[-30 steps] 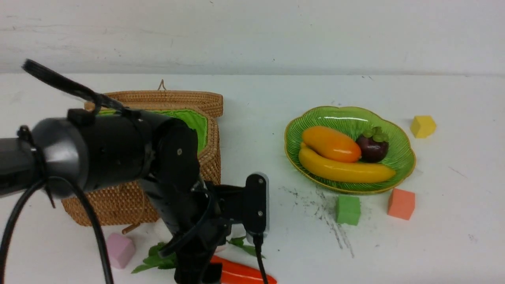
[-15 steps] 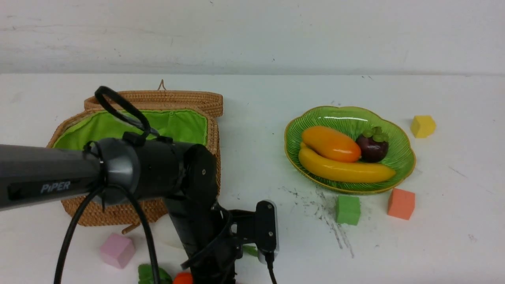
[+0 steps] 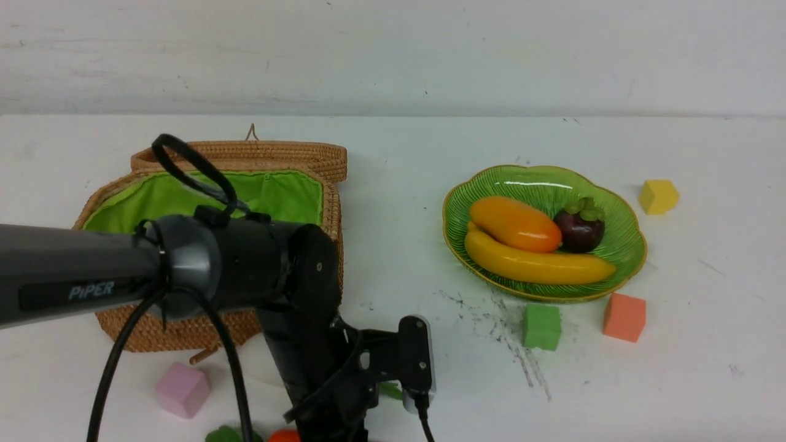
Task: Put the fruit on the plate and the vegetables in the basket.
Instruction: Use the left arm to grab a carrot and put it into the left basket
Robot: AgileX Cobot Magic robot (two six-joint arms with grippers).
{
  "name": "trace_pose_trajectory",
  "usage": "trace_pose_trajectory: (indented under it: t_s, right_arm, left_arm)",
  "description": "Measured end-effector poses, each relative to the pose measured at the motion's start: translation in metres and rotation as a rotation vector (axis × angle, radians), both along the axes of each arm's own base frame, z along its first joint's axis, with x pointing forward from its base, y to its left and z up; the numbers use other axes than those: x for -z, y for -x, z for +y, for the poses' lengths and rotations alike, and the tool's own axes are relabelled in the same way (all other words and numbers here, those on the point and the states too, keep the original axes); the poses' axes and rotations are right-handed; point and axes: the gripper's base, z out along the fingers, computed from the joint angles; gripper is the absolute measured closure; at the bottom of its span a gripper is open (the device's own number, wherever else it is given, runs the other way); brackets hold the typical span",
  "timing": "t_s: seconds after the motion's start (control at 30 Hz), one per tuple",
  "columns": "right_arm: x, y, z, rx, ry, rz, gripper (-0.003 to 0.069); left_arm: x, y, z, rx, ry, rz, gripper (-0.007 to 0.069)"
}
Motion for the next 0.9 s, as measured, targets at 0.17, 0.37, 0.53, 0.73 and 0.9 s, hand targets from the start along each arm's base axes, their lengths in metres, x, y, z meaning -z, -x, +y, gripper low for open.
trace_pose_trajectory:
  t_s: [0.17, 0.37, 0.53, 0.73, 0.9]
  right_arm:
    - [0.0, 0.0, 0.0, 0.0, 0.0, 0.0, 0.0421]
    - [0.0, 0.0, 0.0, 0.0, 0.0, 0.0, 0.0421]
    - [0.0, 0.0, 0.0, 0.0, 0.0, 0.0, 0.0419]
    - [0.0, 0.0, 0.0, 0.0, 0.0, 0.0, 0.0419]
    - [0.0, 0.0, 0.0, 0.0, 0.0, 0.0, 0.0419]
  left_arm:
    - [-0.036, 0.008, 0.004, 0.015, 0.035, -0.03, 0.0368]
    - [-0.114, 0.009, 0.014, 0.018, 0.068, -0.182, 0.0368]
    - [-0.173, -0.026, 0.058, -0.139, 0.026, -0.414, 0.0368]
    - [-0.177, -0.078, 0.109, -0.216, -0.075, -0.681, 0.0368]
    - [-0.128, -0.112, 0.113, -0.197, -0.163, -0.62, 0.0368]
